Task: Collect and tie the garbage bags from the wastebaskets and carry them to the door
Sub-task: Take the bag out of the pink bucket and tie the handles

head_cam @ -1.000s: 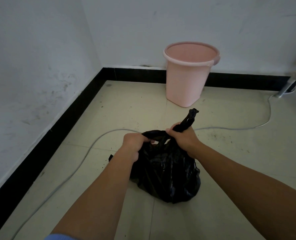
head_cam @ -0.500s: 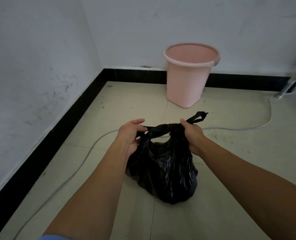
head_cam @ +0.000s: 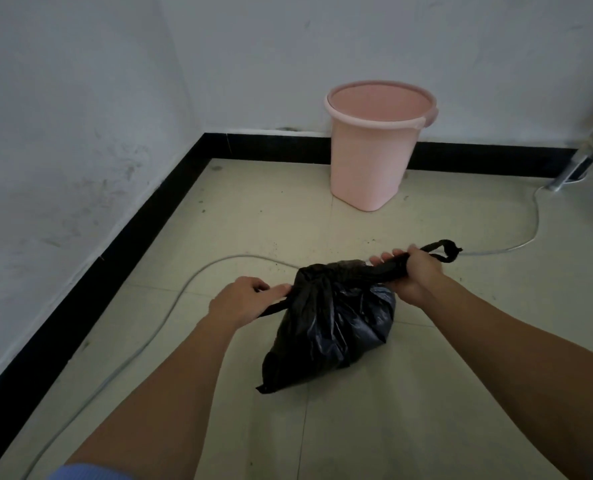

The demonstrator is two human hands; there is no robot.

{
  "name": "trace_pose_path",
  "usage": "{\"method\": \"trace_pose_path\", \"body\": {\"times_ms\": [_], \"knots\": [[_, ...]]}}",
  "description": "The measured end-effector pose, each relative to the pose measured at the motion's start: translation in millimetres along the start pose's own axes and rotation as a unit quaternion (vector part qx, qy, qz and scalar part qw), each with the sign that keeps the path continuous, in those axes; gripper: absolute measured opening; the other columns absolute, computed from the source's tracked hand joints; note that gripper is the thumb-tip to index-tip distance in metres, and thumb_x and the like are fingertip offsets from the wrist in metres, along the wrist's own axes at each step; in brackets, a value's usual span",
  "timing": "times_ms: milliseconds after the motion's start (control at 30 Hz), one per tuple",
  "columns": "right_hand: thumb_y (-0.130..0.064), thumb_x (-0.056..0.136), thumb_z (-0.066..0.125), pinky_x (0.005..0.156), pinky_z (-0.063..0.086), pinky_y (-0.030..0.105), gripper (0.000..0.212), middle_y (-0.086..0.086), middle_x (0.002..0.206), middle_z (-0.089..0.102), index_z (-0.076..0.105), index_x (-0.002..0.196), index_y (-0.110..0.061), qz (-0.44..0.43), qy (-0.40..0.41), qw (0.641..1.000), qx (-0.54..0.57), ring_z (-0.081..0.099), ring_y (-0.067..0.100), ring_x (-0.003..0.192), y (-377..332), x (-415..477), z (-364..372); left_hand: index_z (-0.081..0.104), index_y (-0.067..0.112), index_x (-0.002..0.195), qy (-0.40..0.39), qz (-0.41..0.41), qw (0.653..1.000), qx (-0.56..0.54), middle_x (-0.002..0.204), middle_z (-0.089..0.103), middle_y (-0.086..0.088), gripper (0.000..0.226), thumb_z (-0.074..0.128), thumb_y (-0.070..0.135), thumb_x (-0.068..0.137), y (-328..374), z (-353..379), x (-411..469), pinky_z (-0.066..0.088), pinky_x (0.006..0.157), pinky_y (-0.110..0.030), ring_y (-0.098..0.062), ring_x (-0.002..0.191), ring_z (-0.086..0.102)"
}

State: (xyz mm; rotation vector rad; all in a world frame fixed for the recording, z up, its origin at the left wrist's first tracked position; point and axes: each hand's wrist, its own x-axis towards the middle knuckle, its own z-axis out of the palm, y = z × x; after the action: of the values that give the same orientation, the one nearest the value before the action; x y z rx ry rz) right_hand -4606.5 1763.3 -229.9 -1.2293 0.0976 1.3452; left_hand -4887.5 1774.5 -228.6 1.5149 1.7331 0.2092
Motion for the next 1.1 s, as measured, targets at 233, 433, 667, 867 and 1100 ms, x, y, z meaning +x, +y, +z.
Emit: {"method": "trace_pose_path", "body": {"times_ms": [233, 433, 667, 867, 1100], "knots": [[-0.023, 0.103, 0.034, 0.047, 0.034, 0.026, 0.034, 0.000, 0.047, 0.027, 0.038, 0.072, -0.012, -0.028, 0.066, 0.997, -0.012, 0.022, 0.014, 0.030, -9.8, 4.3, -0.1, 0.038, 0.017, 0.039, 0.055, 0.040, 0.993, -0.096, 0.040, 0.028, 0.003, 0.060, 0.079, 0.052, 0.067, -2.1, 0.2, 2.8, 0.025, 0.059, -0.027, -0.015, 0.040, 0.029], [-0.043, 0.101, 0.042, 0.057, 0.051, 0.034, 0.038, 0.005, 0.064, 0.049, 0.050, 0.081, -0.012, -0.094, 0.082, 0.969, -0.214, 0.049, 0.020, 0.053, -18.6, 5.0, -5.6, 0.042, 0.015, 0.041, 0.027, 0.011, 0.988, -0.151, 0.048, 0.039, -0.004, 0.054, 0.076, 0.038, 0.076, -14.9, 0.7, 2.1, 0.024, 0.047, -0.023, -0.015, 0.039, 0.029], [-0.035, 0.077, 0.080, 0.043, 0.033, 0.020, 0.040, 0.007, 0.068, 0.056, 0.066, 0.099, -0.005, 0.019, -0.110, 0.830, -0.546, 0.041, 0.014, 0.045, -0.2, -13.3, -1.3, 0.038, 0.015, 0.053, 0.022, 0.021, 0.964, -0.262, 0.066, 0.054, -0.009, 0.045, 0.073, 0.021, 0.081, 1.8, -0.6, -1.6, 0.025, 0.052, -0.028, -0.019, 0.059, 0.044], [-0.024, 0.093, 0.065, 0.066, 0.051, 0.031, 0.031, 0.011, 0.080, 0.062, 0.068, 0.099, 0.007, -0.224, -0.110, 0.850, -0.464, 0.060, 0.020, 0.073, 33.5, -16.9, 24.5, 0.046, 0.013, 0.061, -0.035, 0.033, 0.942, -0.331, 0.083, 0.071, -0.016, 0.032, 0.067, 0.009, 0.084, 25.2, 4.7, -0.9, 0.046, 0.061, -0.031, -0.023, 0.067, 0.062], [-0.024, 0.104, 0.043, 0.050, 0.043, 0.020, 0.030, 0.003, 0.060, 0.060, 0.065, 0.089, -0.008, -0.258, -0.190, 0.877, -0.358, 0.057, 0.013, 0.052, 30.1, -38.7, 53.3, 0.049, 0.010, 0.073, 0.000, -0.040, 0.930, -0.365, 0.067, 0.059, -0.014, 0.025, 0.065, 0.019, 0.089, 16.8, -1.5, 1.9, 0.044, 0.042, -0.023, -0.023, 0.048, 0.056]]}}
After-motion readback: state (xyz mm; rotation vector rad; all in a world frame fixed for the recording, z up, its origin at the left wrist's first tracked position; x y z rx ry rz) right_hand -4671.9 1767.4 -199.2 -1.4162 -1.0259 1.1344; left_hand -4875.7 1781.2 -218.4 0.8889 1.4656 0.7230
